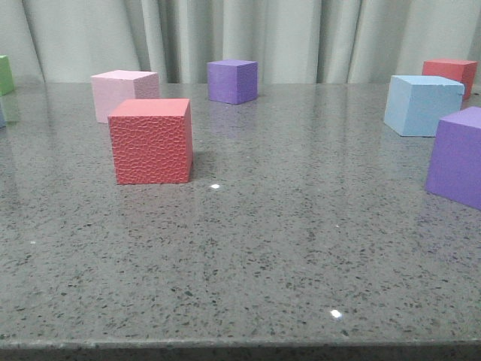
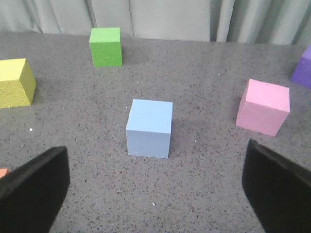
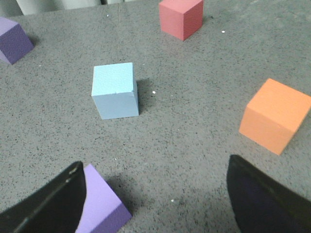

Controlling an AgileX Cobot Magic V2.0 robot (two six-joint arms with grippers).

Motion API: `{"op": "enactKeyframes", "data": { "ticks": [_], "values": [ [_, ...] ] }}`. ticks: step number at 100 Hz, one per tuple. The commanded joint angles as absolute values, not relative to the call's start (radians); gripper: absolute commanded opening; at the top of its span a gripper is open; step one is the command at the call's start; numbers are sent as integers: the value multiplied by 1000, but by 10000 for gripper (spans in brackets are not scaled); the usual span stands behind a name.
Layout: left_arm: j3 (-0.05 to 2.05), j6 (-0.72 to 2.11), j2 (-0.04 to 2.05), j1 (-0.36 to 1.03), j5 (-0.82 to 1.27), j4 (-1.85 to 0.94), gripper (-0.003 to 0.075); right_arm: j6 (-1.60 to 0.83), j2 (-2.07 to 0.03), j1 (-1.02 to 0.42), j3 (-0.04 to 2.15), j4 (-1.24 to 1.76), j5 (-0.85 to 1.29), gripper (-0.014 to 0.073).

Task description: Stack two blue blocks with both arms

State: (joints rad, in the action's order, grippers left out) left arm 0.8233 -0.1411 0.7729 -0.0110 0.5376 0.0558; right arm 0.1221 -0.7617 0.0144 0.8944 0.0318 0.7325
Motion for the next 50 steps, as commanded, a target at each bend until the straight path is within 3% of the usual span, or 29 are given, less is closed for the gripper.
{"op": "enactKeyframes", "data": {
  "ticks": [1, 50],
  "values": [
    [872, -144, 800, -14, 494, 58, 692, 92, -844, -5, 997, 54, 703, 594],
    [874, -144, 814, -14, 492, 58, 692, 94, -1400, -57, 1489, 95, 909, 594]
  ]
}}
